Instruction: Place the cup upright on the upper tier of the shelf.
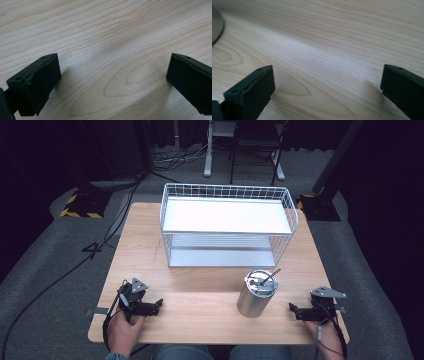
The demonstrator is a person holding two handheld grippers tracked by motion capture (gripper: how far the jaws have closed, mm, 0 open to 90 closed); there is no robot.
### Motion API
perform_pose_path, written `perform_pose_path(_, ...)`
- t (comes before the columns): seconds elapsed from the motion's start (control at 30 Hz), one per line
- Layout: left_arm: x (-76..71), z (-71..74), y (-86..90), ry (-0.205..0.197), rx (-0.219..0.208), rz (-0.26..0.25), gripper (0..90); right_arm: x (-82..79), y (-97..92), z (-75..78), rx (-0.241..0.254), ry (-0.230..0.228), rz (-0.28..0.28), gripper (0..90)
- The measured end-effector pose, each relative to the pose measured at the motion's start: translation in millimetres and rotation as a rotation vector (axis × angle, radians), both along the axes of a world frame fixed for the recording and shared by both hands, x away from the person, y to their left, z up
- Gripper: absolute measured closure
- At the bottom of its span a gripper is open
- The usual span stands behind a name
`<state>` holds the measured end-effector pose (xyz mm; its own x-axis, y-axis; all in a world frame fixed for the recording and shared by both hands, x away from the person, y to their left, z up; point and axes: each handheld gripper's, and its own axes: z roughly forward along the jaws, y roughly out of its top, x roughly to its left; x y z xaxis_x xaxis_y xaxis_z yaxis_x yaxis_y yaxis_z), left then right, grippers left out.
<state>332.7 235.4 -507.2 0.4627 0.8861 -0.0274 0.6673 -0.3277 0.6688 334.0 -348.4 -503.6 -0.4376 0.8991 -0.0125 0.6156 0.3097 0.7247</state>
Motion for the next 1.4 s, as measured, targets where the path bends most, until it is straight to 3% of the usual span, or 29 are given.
perform_pose_path(0.1, 0.0, 0.0, 0.0, 0.0, 0.0, 0.0, 0.0, -2.8, -4.5, 4.6, 0.054, -0.006, 0.013, 0.0)
perform_pose_path(0.2, 0.0, 0.0, 0.0, 0.0, 0.001, 0.0, 0.0, -5.0, -5.9, 8.6, 0.069, -0.016, 0.021, 0.0)
perform_pose_path(0.6, 0.0, 0.0, 0.0, 0.0, 0.0, 0.0, 0.0, -20.4, 1.9, 36.7, 0.169, -0.108, 0.083, 0.0)
perform_pose_path(0.8, 0.0, 0.0, 0.0, 0.0, 0.001, 0.0, 0.0, -32.7, 10.3, 50.2, 0.22, -0.171, 0.141, 0.0)
perform_pose_path(1.13, 0.0, 0.0, 0.0, 0.0, 0.001, 0.0, 0.0, -43.5, 18.9, 61.3, 0.261, -0.224, 0.197, 0.0)
perform_pose_path(1.4, 0.0, 0.0, 0.0, 0.0, 0.0, 0.0, 0.0, -46.5, 31.8, 69.0, 0.272, -0.241, 0.232, 0.0)
